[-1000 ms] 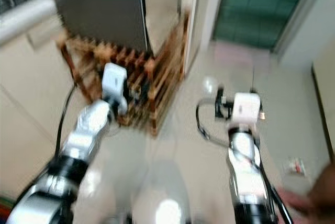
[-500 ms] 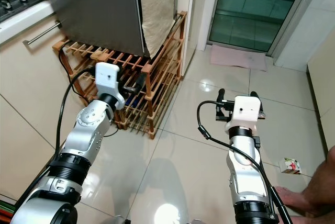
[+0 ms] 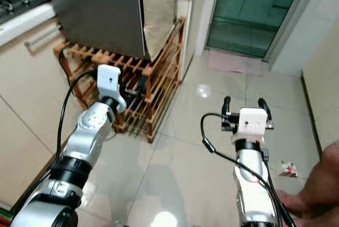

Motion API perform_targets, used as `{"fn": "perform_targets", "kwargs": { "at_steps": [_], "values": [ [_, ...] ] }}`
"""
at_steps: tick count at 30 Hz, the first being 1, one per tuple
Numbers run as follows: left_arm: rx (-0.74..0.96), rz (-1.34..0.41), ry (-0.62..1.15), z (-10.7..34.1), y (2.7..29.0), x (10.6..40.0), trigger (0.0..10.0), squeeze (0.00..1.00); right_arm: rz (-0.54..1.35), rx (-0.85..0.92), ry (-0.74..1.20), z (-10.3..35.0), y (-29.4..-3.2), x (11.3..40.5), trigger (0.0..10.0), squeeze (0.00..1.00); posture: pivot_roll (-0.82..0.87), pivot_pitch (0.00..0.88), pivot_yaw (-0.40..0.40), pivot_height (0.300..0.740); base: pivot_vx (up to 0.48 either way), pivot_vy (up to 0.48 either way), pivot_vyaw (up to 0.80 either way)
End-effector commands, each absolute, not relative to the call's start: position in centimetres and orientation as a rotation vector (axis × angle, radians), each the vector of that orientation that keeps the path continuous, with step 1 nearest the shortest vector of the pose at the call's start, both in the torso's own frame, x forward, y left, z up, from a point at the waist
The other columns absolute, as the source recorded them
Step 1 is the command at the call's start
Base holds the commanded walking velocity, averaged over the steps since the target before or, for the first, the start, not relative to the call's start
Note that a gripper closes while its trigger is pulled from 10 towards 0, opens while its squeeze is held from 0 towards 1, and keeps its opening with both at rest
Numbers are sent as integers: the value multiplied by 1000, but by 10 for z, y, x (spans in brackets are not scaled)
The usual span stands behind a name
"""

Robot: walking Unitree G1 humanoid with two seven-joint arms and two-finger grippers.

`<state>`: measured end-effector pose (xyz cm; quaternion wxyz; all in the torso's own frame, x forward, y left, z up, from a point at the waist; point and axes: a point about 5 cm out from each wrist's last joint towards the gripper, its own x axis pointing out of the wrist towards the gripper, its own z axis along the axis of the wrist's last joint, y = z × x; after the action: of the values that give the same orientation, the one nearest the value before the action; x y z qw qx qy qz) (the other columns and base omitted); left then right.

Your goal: Restocking fridge

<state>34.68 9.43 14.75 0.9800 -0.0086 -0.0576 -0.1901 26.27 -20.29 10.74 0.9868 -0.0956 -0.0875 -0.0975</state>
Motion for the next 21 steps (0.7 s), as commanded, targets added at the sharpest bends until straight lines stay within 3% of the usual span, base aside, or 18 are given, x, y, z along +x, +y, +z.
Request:
{"fn": "perform_targets", "kwargs": {
  "at_steps": [1, 21],
  "values": [
    [-19, -420, -169, 158, 88, 345, 10000, 0, -219, -193, -201, 114, -209, 265, 10000, 0, -74, 0, -8, 740, 480, 0, 0],
    [27, -502, -160, 156, 74, 338, 10000, 0, -213, -194, -211, 116, -206, 278, 10000, 0, -63, 0, -1, 740, 480, 0, 0]
  ]
}}
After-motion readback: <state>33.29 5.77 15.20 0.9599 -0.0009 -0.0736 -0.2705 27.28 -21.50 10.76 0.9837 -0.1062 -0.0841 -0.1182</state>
